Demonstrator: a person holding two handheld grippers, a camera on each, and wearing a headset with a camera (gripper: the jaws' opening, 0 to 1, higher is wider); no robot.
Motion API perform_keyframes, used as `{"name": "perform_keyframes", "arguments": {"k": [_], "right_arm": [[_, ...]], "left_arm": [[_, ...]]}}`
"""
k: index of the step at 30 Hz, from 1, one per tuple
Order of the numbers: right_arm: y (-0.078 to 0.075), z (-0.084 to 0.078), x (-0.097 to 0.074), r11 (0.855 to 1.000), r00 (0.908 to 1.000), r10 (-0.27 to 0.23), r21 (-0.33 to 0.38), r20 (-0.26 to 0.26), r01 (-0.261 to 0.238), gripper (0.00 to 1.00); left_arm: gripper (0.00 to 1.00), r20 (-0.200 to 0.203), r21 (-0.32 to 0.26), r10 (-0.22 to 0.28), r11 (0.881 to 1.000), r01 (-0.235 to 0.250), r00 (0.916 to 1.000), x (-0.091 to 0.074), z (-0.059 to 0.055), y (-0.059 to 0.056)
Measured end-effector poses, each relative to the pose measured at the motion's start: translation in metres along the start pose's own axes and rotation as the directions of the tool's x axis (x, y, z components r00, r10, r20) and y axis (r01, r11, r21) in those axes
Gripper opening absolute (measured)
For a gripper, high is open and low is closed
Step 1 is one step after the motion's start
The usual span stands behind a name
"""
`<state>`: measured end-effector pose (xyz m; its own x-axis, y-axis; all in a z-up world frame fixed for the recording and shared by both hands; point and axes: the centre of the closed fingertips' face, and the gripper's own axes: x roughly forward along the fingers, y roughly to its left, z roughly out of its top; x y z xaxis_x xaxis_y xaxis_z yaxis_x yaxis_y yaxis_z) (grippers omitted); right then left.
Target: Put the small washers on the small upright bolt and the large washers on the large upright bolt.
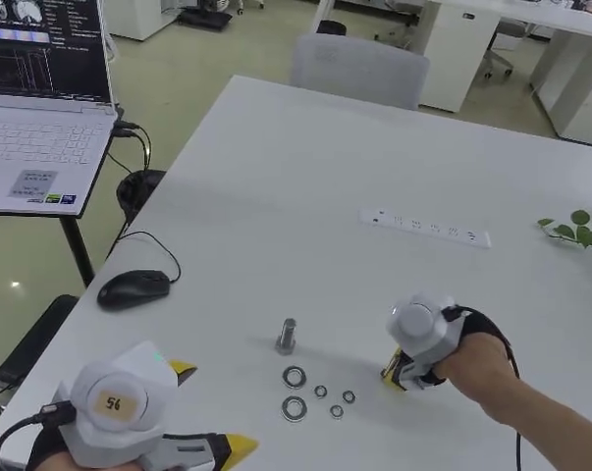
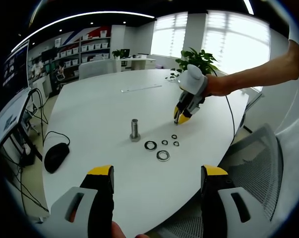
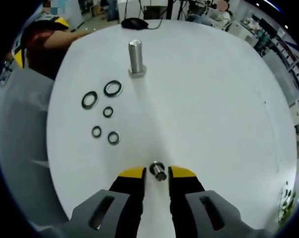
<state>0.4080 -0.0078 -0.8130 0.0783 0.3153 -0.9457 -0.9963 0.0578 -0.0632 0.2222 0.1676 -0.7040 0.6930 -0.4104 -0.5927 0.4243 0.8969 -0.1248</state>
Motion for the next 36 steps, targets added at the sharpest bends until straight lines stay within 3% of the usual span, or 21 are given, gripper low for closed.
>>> {"name": "perform_keyframes", "arguments": {"k": [12, 16, 19, 22, 24, 29, 33, 36], "right_arm": [[-0.006, 0.011, -0.031, 0.995, 0.9926, -0.04, 0.097, 0.115, 0.029, 0.3], [-0.006, 0.012, -0.044, 0.989, 0.9855, -0.065, 0.143, 0.157, 0.042, 0.33], [-0.006, 0.014, -0.055, 0.975, 0.9736, -0.08, 0.221, 0.214, 0.031, 0.39], [-0.004, 0.018, -0.069, 0.959, 0.9525, -0.094, 0.284, 0.29, 0.008, 0.4], [-0.004, 0.016, -0.074, 0.95, 0.9446, -0.108, 0.312, 0.31, 0.007, 0.41], [0.004, 0.016, -0.085, 0.925, 0.9099, -0.131, 0.378, 0.394, -0.03, 0.41], [0.012, 0.016, -0.089, 0.904, 0.8909, -0.142, 0.423, 0.432, -0.061, 0.41], [0.018, 0.014, -0.088, 0.898, 0.8872, -0.147, 0.434, 0.437, -0.065, 0.41]], "left_arm": [[0.71, 0.013, 0.015, -0.008, 1.0, 0.008, 0.9999, 0.0, 0.006, -0.004], [0.71, 0.014, 0.015, -0.01, 1.0, 0.01, 0.9999, 0.0, 0.006, -0.005], [0.71, 0.014, 0.015, -0.011, 1.0, 0.011, 0.9998, -0.001, 0.004, -0.007], [0.71, 0.014, 0.016, -0.012, 1.0, 0.011, 0.9998, -0.001, 0.004, -0.008], [0.71, 0.014, 0.016, -0.011, 1.0, 0.011, 0.9998, -0.001, 0.003, -0.008], [0.71, 0.017, 0.019, -0.01, 1.0, 0.009, 0.9998, -0.003, 0.004, -0.008], [0.7, 0.019, 0.017, -0.006, 1.0, 0.006, 0.9998, -0.003, 0.004, -0.008], [0.7, 0.02, 0.014, -0.005, 1.0, 0.005, 0.9998, -0.004, 0.003, -0.008]]}}
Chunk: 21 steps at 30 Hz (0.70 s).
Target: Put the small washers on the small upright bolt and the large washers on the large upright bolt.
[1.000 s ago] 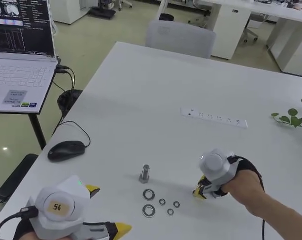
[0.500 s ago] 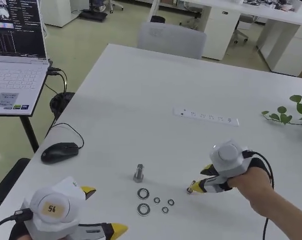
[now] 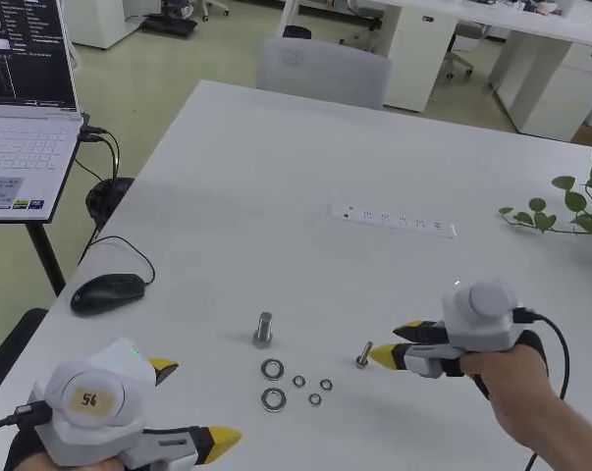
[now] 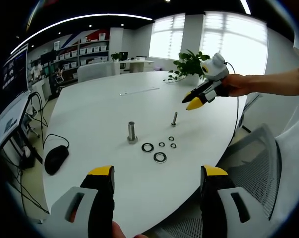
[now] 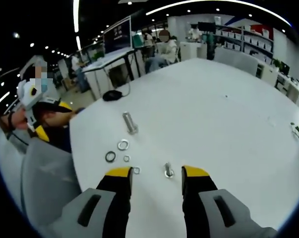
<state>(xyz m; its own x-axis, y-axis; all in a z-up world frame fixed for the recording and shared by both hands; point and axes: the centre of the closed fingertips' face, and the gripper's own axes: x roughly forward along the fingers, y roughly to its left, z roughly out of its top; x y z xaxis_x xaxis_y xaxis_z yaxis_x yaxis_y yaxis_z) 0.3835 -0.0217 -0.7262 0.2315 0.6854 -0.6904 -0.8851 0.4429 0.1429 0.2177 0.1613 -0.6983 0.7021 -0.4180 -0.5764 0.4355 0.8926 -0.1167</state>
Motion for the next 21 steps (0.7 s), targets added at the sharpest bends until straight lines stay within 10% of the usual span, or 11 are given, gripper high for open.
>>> {"name": "perform_keyframes", "arguments": {"k": [21], "right_arm": [[0.054, -0.032, 0.039, 0.991, 0.9893, 0.087, -0.09, -0.117, -0.097, 0.36]], "left_arm": [[0.7, 0.003, -0.004, 0.002, 1.0, -0.002, 1.0, -0.002, -0.002, 0.0]]}}
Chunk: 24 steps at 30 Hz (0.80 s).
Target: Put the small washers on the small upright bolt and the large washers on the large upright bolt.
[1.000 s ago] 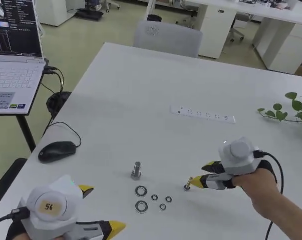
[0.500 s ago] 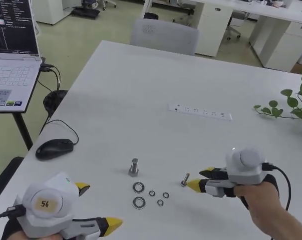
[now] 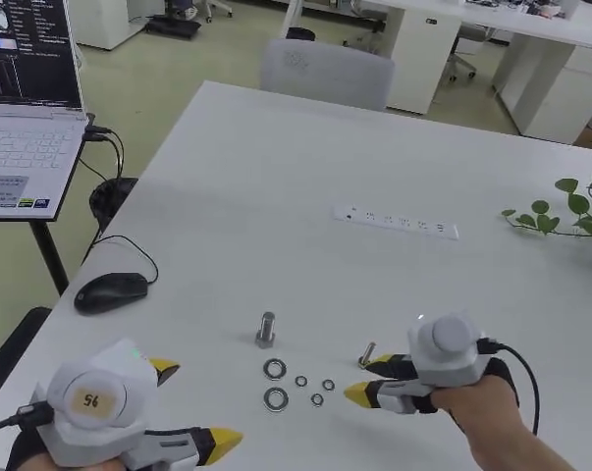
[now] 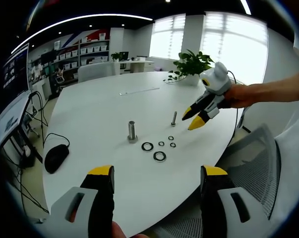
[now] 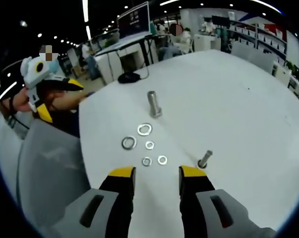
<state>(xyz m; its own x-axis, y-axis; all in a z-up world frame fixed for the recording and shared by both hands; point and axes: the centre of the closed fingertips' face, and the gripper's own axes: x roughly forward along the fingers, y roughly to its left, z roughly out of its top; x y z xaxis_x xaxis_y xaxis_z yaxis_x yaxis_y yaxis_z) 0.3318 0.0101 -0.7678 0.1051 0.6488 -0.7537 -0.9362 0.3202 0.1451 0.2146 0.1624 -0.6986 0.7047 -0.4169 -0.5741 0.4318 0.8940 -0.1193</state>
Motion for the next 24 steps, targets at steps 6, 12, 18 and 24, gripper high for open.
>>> {"name": "perform_keyframes", "arguments": {"k": [6, 12, 18, 24], "right_arm": [[0.012, -0.003, 0.015, 0.999, 0.9987, 0.032, -0.042, -0.04, -0.034, 0.32], [0.019, -0.006, 0.027, 0.996, 0.996, 0.054, -0.065, -0.07, -0.059, 0.32], [0.023, -0.013, 0.039, 0.991, 0.9904, 0.069, -0.106, -0.119, -0.082, 0.29], [0.024, -0.017, 0.049, 0.986, 0.9861, 0.068, -0.138, -0.152, -0.089, 0.25]], "left_arm": [[0.7, -0.001, -0.006, 0.0, 1.0, 0.0, 1.0, 0.0, -0.001, 0.0], [0.7, -0.001, -0.003, -0.004, 1.0, 0.004, 1.0, 0.001, 0.0, -0.002], [0.7, 0.001, -0.006, -0.006, 1.0, 0.006, 1.0, 0.001, 0.0, -0.002], [0.7, -0.002, 0.001, -0.01, 1.0, 0.01, 1.0, 0.002, 0.001, -0.002]]}}
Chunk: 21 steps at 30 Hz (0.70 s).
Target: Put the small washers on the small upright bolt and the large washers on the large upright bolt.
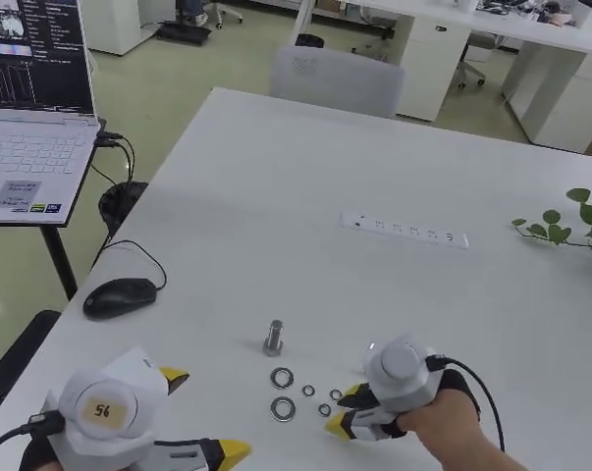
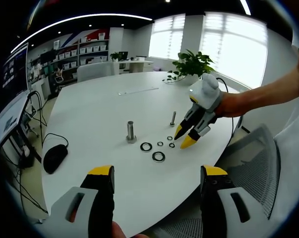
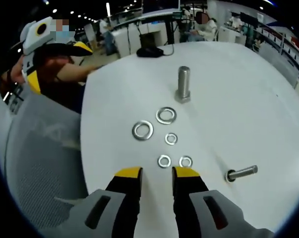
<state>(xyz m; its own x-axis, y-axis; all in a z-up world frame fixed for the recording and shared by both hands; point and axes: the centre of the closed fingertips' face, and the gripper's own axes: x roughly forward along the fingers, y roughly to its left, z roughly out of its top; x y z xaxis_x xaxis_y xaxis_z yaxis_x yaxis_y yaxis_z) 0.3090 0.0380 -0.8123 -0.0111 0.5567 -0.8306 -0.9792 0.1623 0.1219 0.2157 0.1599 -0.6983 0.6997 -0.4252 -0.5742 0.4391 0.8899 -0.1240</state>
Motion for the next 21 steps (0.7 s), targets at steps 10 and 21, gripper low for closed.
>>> {"name": "perform_keyframes", "arguments": {"k": [10, 21], "right_arm": [[-0.004, -0.001, 0.011, 0.998, 0.9986, -0.01, -0.068, -0.052, 0.006, 0.23], [-0.006, 0.002, 0.015, 0.974, 0.9943, -0.035, -0.228, -0.101, 0.011, 0.23]], "left_arm": [[0.7, 0.003, 0.0, 0.003, 1.0, -0.003, 1.0, 0.001, 0.003, 0.002], [0.7, 0.0, -0.004, -0.003, 1.0, 0.003, 1.0, 0.005, 0.002, 0.0]]}}
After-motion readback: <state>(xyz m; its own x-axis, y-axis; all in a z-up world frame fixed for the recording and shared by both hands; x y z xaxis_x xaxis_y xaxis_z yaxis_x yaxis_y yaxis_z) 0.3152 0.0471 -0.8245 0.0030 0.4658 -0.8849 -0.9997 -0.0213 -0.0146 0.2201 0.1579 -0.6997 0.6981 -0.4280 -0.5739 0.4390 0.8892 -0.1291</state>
